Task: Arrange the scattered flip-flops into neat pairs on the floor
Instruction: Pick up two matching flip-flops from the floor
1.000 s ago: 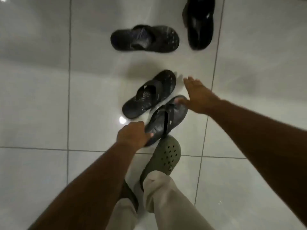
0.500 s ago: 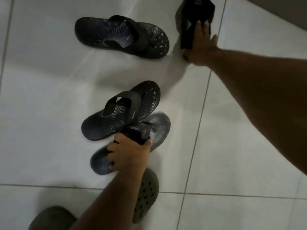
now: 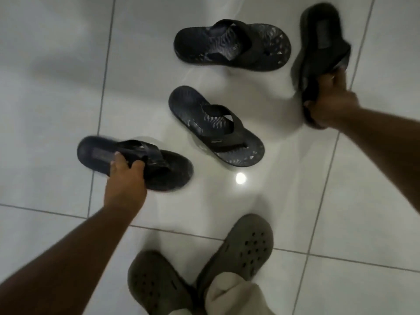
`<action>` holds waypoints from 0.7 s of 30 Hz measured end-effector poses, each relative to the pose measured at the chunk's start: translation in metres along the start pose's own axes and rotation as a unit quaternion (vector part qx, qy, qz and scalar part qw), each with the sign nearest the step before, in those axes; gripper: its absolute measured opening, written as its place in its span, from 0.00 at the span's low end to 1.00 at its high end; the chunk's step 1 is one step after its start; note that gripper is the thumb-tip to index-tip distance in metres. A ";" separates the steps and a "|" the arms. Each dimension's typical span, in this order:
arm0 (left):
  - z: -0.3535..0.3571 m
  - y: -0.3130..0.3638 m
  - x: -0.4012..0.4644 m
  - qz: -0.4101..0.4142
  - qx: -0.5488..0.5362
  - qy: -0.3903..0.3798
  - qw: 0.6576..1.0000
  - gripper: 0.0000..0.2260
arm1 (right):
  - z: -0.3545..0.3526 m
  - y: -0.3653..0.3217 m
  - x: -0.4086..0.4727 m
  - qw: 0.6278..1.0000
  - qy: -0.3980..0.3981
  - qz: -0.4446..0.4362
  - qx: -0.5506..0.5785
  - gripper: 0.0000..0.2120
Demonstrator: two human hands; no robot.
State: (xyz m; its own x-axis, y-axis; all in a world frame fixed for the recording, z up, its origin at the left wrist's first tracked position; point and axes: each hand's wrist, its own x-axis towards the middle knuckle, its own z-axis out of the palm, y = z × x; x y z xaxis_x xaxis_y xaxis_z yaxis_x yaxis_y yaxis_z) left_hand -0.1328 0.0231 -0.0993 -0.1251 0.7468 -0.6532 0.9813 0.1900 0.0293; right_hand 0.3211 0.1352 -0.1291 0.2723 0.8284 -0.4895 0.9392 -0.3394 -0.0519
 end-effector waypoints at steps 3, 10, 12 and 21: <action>0.000 -0.008 0.006 0.055 0.048 -0.038 0.997 0.13 | 0.021 -0.007 -0.041 0.999 -0.034 0.001 -0.001 0.37; -0.003 -0.015 0.007 0.071 0.057 -0.088 0.992 0.29 | 0.046 -0.042 -0.102 0.999 -0.038 0.021 0.009 0.27; -0.001 -0.027 0.007 0.096 0.053 -0.091 0.990 0.26 | 0.051 -0.050 -0.115 1.000 -0.024 0.017 0.004 0.23; -0.020 -0.084 0.024 0.239 0.158 -0.120 0.950 0.21 | 0.020 -0.096 -0.160 0.986 0.098 -0.071 0.110 0.21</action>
State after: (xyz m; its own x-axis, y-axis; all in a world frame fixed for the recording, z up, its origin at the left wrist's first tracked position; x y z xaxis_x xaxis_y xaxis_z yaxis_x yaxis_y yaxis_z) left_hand -0.2210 0.0374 -0.1022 0.3459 0.5248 -0.7778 0.9172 -0.3639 0.1624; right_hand 0.1827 0.0263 -0.0629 0.1966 0.9378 -0.2861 0.9086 -0.2840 -0.3064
